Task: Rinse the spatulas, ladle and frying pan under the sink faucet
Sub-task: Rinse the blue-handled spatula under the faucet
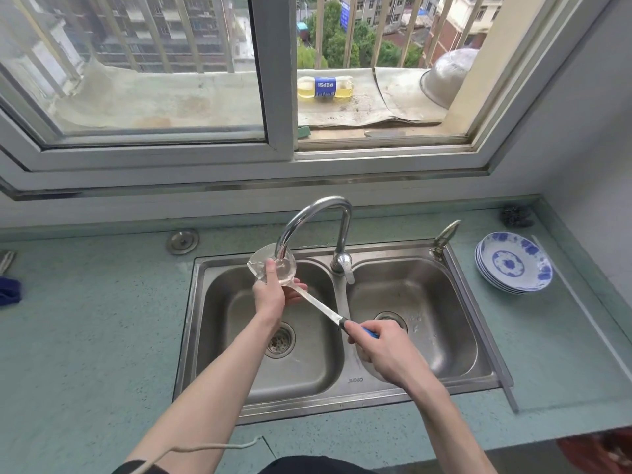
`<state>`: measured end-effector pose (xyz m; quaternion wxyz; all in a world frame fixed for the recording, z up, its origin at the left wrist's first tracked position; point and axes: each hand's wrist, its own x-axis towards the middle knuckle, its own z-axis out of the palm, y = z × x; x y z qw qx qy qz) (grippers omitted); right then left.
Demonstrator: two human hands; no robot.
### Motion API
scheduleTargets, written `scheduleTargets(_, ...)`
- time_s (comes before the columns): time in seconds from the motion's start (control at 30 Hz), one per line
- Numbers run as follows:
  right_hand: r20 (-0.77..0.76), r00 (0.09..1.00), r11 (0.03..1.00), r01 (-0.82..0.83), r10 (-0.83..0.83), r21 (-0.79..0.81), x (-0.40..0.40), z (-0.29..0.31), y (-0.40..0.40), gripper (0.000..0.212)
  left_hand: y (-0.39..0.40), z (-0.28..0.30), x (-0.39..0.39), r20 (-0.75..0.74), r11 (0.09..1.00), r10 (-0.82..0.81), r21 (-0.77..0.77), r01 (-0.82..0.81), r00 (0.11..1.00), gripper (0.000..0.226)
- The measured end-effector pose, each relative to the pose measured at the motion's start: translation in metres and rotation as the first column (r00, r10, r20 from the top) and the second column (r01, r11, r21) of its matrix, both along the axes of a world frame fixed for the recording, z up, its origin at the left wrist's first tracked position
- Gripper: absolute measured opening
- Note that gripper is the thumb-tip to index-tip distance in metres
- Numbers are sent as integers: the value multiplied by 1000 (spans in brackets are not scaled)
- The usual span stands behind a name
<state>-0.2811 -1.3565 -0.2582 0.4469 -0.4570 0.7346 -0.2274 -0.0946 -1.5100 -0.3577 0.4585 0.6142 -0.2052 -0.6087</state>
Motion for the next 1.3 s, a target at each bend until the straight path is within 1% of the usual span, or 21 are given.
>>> scheduleTargets(0.03, -9, 1000, 1000, 1, -1, -3, 0, 1, 0, 53, 2, -2, 0, -63, 999, -31, -16, 30, 998, 57)
scheduleTargets(0.13, -84, 996, 1000, -22, 21, -9, -2, 1, 1, 50, 7, -1, -1, -214, 995, -90, 27, 98, 973, 18)
scheduleTargets(0.23, -98, 994, 998, -55, 55, 2, -2, 0, 3, 52, 12, 6, -6, -265, 995, 57, 97, -32, 963, 16)
scheduleTargets(0.33, -47, 997, 998, -60, 61, 18, -2, 2, 6, 53, 13, 5, -7, -94, 989, 126, 87, -118, 988, 40)
scheduleTargets(0.43, -33, 998, 998, -44, 46, 38, -5, 6, 7, 51, 15, 2, -6, -11, 998, 26, 56, -25, 1000, 71)
scheduleTargets(0.47, -44, 998, 998, -43, 45, 46, -7, 8, 8, 50, 15, 0, -5, -36, 999, 8, 35, -7, 999, 67)
scheduleTargets(0.53, -65, 997, 998, -44, 47, 49, -10, 11, 10, 49, 10, -2, 1, -54, 999, 34, 10, -34, 998, 37)
scheduleTargets(0.57, -75, 996, 998, -46, 50, 47, -11, 12, 12, 49, 7, -4, 6, -31, 998, 58, 25, -57, 998, 32)
scheduleTargets(0.63, -78, 996, 998, -46, 50, 46, -13, 14, 15, 49, 4, -5, 15, 49, 1000, 18, 14, -19, 999, 38)
scheduleTargets(0.73, -57, 997, 998, -46, 48, 39, -10, 16, 16, 48, 4, 9, 20, 177, 996, 9, -84, 6, 984, 16)
scheduleTargets(0.83, -72, 996, 998, -52, 53, 20, -6, 21, 12, 47, -2, 12, 25, 184, 996, 74, -67, -62, 980, 43)
scheduleTargets(0.87, -89, 995, 999, -52, 53, 16, -6, 22, 11, 47, -6, 10, 27, 186, 997, 49, -63, -38, 981, 46)
scheduleTargets(0.9, -111, 992, 999, -54, 55, 10, -7, 22, 10, 47, -9, 7, 29, 176, 998, 11, -60, -1, 984, 41)
scheduleTargets(0.97, -145, 988, 998, -56, 55, -1, -9, 22, 9, 48, -10, 4, 33, 100, 995, -82, -50, 88, 992, 18)
scheduleTargets(1.0, -149, 987, 998, -56, 55, -2, -9, 21, 9, 49, -8, 5, 34, 58, 992, -107, -55, 111, 993, 24)
scheduleTargets(1.03, -145, 988, 998, -57, 57, 3, -9, 21, 10, 49, -7, 4, 36, 33, 989, -124, -73, 126, 992, 42)
scheduleTargets(1.1, -131, 989, 998, -61, 64, 22, -7, 21, 10, 48, -4, 9, 39, 137, 981, -135, -123, 152, 981, 68)
scheduleTargets(1.13, -126, 990, 997, -64, 68, 30, -5, 20, 11, 48, -3, 11, 39, 257, 972, -134, -152, 177, 957, 66)
scheduleTargets(1.2, -121, 990, 997, -72, 76, 36, -3, 20, 12, 48, -1, 14, 39, 440, 957, -83, -215, 195, 894, 33)
scheduleTargets(1.23, -118, 990, 996, -74, 79, 41, -2, 19, 12, 48, 0, 16, 38, 455, 955, -53, -239, 179, 889, 14)
scheduleTargets(1.3, -113, 991, 996, -73, 78, 42, -1, 18, 13, 49, -3, 11, 40, 466, 956, -26, -248, 159, 884, 24)
